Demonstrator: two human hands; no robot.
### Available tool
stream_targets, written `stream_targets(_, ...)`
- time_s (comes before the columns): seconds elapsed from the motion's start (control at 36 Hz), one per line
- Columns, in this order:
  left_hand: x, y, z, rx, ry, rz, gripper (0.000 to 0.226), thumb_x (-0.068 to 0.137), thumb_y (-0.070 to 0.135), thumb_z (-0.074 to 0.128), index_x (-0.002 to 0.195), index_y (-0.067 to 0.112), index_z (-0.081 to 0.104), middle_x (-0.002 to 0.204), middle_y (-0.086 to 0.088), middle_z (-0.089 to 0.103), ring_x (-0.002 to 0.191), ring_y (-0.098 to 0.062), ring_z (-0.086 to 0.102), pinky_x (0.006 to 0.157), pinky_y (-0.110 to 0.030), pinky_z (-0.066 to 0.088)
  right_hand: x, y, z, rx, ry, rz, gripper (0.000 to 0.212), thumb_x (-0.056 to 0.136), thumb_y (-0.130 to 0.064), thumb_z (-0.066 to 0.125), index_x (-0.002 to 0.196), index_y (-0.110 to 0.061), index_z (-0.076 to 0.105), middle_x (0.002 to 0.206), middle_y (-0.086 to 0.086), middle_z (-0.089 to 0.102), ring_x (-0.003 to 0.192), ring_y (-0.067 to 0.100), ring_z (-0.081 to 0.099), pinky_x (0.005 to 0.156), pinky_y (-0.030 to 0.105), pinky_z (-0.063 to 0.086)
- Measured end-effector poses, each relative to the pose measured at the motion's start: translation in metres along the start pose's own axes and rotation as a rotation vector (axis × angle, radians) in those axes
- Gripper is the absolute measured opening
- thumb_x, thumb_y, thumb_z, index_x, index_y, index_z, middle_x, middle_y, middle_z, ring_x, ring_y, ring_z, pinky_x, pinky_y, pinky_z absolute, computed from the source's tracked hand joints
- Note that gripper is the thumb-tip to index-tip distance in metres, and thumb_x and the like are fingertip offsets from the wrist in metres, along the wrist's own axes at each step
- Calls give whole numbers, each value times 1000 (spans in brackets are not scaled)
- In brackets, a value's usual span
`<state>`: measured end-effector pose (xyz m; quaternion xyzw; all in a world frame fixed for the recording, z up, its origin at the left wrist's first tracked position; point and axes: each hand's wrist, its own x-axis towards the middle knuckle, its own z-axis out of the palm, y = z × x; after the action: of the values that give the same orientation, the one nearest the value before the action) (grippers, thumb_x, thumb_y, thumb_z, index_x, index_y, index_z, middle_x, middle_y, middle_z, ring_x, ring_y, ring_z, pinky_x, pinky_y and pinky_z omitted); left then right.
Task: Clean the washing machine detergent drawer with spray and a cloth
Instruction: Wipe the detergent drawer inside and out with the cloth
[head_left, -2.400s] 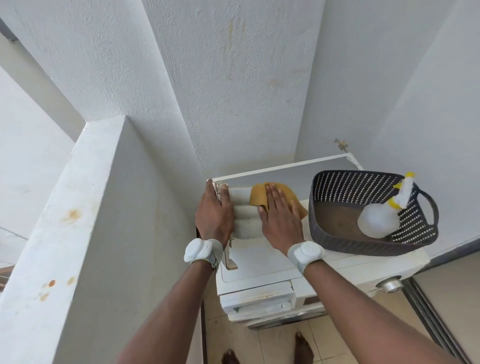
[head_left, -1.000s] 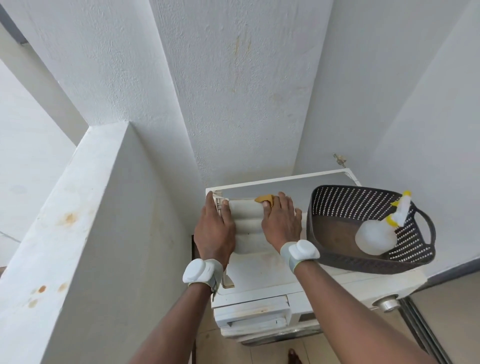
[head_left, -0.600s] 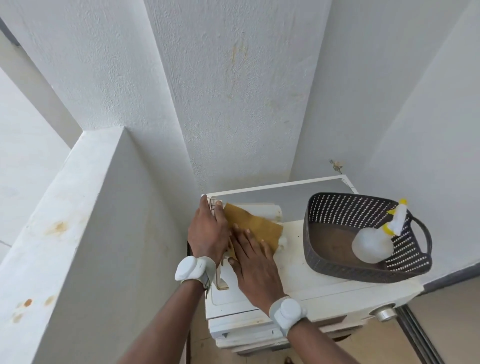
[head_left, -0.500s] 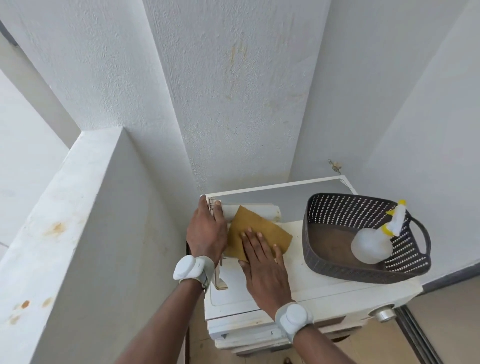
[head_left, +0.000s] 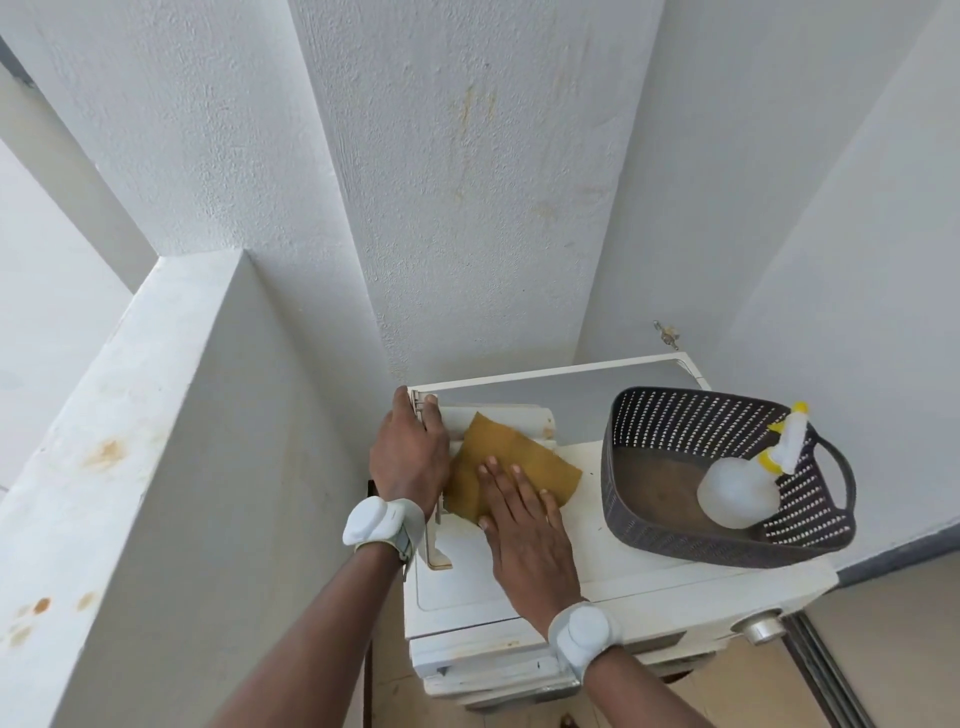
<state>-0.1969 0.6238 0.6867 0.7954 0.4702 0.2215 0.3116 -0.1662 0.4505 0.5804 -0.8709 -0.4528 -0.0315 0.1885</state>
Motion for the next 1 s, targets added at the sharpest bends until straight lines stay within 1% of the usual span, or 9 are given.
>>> stream_targets(0.06, 1, -1, 1, 0, -3, -15, 46, 110, 43, 39, 144, 15, 51, 124, -18, 68, 116, -43, 61, 88, -43, 44, -1, 11, 3, 3, 31, 111, 59, 110, -33, 31, 165, -30, 11, 172, -16, 3, 159, 11, 6, 124, 43, 25)
stream_targets(0.14, 2, -2, 1, -8, 2, -6, 45, 109, 44, 38, 139, 14, 52, 120, -19, 69, 114, -44, 62, 86, -44, 44, -1, 18, 10, 28, 78, 221, 64, 108, -20, 45, 165, -26, 16, 173, -12, 5, 159, 15, 10, 121, 44, 33)
stream_targets(0.25, 0, -1, 4, 10, 4, -12, 48, 109, 45, 38, 146, 16, 49, 121, -18, 69, 115, -43, 62, 87, -43, 44, 4, 15, 9, 69, 150, 273, 78, 86, 4, 68, 157, -17, 41, 168, -3, 30, 153, 27, 33, 116, 47, 40)
stream_targets(0.33, 3, -2, 4, 17, 6, -26, 52, 110, 46, 38, 151, 16, 46, 128, -18, 68, 119, -42, 61, 92, -44, 46, 9, -1, 10, 83, 192, 295, 85, 71, 16, 71, 150, -10, 51, 160, 7, 43, 146, 35, 44, 114, 49, 44)
stream_targets(0.47, 6, -3, 7, 28, 13, -33, 52, 109, 47, 37, 150, 16, 47, 128, -18, 68, 118, -43, 61, 92, -45, 47, 7, -12, 12, 107, 127, 216, 77, 82, 5, 72, 153, -15, 48, 162, 2, 42, 149, 30, 40, 116, 46, 42)
stream_targets(0.61, 6, -7, 7, 10, 29, 7, 50, 108, 46, 38, 143, 13, 51, 121, -19, 70, 112, -44, 63, 87, -45, 48, 12, 23, 4, 123, 131, 123, 69, 81, -13, 84, 145, -21, 58, 150, -4, 56, 141, 23, 51, 110, 39, 48)
stream_targets(0.72, 8, -8, 8, 1, 36, 10, 47, 107, 47, 36, 132, 12, 54, 112, -19, 71, 105, -45, 63, 82, -45, 48, 13, 38, 5, 160, 144, 226, 76, 71, -7, 91, 140, -20, 63, 146, -5, 60, 137, 25, 55, 105, 45, 52)
stream_targets(0.89, 7, -6, 9, 29, 38, -15, 48, 108, 45, 37, 142, 13, 51, 118, -18, 70, 110, -43, 62, 81, -42, 42, 13, 6, 20, 185, 235, 353, 82, 70, 16, 80, 144, -15, 59, 153, 0, 53, 141, 31, 51, 102, 49, 55)
stream_targets(1.0, 11, -2, 10, 26, 27, -20, 44, 108, 44, 38, 134, 13, 54, 115, -17, 71, 106, -42, 63, 80, -42, 43, 8, -27, 22, 164, 237, 77, 81, 79, 17, 69, 150, -16, 52, 159, 0, 47, 150, 28, 39, 117, 41, 41)
